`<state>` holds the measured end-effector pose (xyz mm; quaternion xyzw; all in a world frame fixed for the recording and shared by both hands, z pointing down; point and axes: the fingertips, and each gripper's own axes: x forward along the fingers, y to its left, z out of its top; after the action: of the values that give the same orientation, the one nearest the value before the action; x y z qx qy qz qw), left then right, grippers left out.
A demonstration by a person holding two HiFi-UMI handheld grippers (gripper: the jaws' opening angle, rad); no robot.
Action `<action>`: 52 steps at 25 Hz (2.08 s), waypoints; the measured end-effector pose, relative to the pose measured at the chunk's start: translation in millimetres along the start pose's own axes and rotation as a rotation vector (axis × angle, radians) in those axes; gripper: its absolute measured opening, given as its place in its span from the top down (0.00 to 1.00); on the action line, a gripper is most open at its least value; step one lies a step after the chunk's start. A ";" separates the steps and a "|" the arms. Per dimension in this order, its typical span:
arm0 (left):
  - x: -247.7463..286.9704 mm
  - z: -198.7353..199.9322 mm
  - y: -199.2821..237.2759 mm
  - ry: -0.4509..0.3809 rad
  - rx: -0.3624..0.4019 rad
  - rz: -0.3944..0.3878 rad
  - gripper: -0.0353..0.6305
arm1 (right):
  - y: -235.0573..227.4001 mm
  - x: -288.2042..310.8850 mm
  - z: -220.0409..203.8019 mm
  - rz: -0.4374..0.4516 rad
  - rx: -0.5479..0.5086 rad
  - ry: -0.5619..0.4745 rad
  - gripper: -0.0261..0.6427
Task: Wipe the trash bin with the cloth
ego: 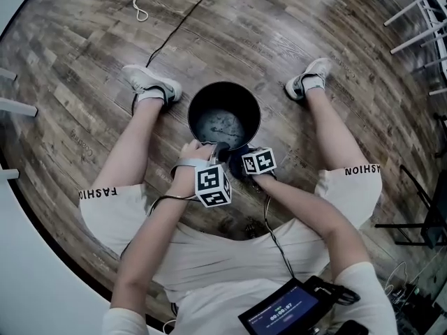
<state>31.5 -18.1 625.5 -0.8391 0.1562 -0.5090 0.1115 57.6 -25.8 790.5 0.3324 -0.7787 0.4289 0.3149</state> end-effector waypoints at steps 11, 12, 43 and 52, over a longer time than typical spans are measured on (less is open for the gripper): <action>-0.9 7.7 7.9 -0.036 -0.087 0.039 0.83 | -26.8 19.4 -16.4 -0.012 0.207 0.002 0.83; -4.8 6.8 9.8 -0.047 -0.068 0.039 0.83 | -24.0 10.5 -16.5 -0.012 0.198 0.016 0.83; 1.4 -6.3 2.5 0.035 0.008 -0.040 0.84 | -3.1 -21.1 23.4 0.032 0.156 -0.007 0.83; 10.6 6.5 2.0 0.067 -0.090 -0.001 0.85 | -57.0 27.1 -4.5 -0.085 0.179 0.039 0.83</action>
<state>41.5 -23.8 630.6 -0.8257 0.1820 -0.5296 0.0681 87.7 -52.0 839.7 0.3835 -0.7161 0.4895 0.3170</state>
